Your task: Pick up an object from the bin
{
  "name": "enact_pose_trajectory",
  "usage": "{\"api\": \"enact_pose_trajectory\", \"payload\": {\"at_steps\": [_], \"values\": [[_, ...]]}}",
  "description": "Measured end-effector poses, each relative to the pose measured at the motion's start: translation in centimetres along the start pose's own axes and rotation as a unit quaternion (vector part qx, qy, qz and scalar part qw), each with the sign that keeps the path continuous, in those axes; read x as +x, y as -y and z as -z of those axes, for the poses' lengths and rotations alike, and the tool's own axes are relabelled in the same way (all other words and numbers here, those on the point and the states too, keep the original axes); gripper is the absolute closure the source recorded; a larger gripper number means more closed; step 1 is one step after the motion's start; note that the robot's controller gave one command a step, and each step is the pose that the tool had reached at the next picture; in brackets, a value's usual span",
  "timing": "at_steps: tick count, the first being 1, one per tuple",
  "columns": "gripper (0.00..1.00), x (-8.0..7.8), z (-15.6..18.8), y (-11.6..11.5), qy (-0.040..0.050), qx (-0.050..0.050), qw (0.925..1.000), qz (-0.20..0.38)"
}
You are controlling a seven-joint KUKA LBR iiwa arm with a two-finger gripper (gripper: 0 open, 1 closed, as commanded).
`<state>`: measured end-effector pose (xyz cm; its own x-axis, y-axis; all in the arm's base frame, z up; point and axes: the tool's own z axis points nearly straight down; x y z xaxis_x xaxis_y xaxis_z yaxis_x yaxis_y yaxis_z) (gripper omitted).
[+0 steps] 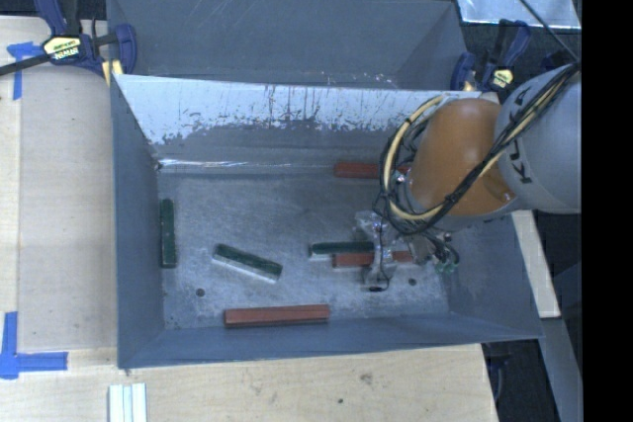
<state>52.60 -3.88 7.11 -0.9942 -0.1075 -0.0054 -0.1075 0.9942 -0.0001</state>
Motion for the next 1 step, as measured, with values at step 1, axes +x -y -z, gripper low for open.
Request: {"api": "enact_pose_trajectory", "payload": {"at_steps": [1], "values": [[1.00,0.00,0.00,0.00,0.0000,0.000,1.0000,0.000]]}}
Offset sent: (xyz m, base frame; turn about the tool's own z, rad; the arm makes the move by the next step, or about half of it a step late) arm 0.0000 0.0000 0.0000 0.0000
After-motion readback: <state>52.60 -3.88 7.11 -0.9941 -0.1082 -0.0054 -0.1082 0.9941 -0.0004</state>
